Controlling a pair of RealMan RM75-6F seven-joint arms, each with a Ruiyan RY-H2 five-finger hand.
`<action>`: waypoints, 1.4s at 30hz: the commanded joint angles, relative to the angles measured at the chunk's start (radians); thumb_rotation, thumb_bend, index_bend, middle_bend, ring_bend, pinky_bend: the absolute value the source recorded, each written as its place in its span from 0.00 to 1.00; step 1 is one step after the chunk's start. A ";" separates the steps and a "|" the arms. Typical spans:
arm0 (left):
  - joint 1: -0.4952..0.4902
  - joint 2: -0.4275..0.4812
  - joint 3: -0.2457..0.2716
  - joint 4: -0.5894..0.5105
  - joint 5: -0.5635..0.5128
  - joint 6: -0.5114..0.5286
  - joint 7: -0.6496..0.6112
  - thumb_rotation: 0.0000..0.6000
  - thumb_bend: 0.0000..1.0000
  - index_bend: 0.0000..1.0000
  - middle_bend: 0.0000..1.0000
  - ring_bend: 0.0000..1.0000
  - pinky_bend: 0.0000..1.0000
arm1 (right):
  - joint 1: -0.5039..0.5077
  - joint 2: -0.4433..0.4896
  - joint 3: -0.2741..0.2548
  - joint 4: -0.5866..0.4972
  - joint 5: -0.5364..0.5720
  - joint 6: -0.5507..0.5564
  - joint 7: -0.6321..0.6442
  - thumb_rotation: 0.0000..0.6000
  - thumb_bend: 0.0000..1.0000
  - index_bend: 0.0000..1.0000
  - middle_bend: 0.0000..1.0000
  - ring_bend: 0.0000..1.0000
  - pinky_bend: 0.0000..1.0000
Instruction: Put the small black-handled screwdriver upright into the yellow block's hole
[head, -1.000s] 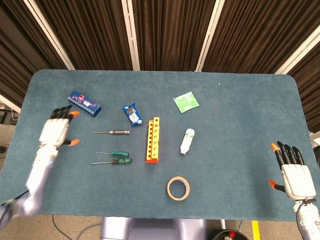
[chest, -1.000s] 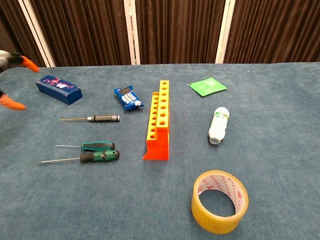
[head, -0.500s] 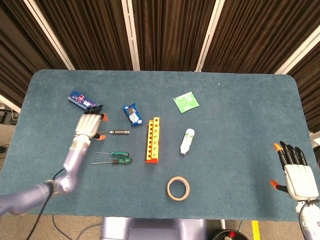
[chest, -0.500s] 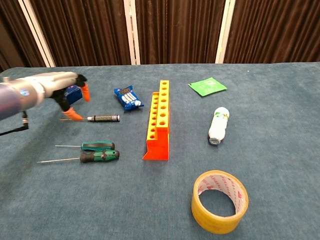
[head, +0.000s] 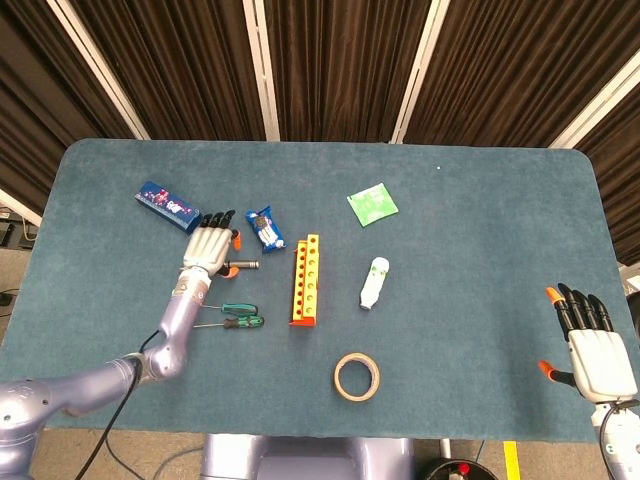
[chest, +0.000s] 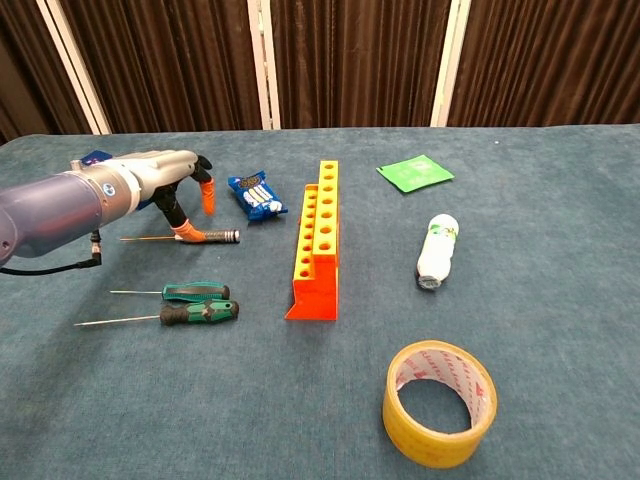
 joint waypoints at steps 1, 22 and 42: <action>-0.014 -0.017 0.002 0.018 -0.020 -0.002 0.014 1.00 0.21 0.44 0.00 0.00 0.00 | 0.000 0.001 0.000 -0.001 0.000 -0.001 0.003 1.00 0.00 0.04 0.00 0.00 0.00; -0.044 -0.074 0.021 0.055 -0.055 -0.011 0.016 1.00 0.39 0.74 0.04 0.00 0.00 | -0.002 0.001 0.004 -0.003 0.001 0.006 0.031 1.00 0.00 0.05 0.00 0.00 0.00; 0.071 0.063 -0.309 -0.408 0.144 0.093 -0.745 1.00 0.38 0.74 0.07 0.00 0.00 | -0.001 0.002 0.003 -0.001 -0.002 0.002 0.050 1.00 0.00 0.06 0.00 0.00 0.00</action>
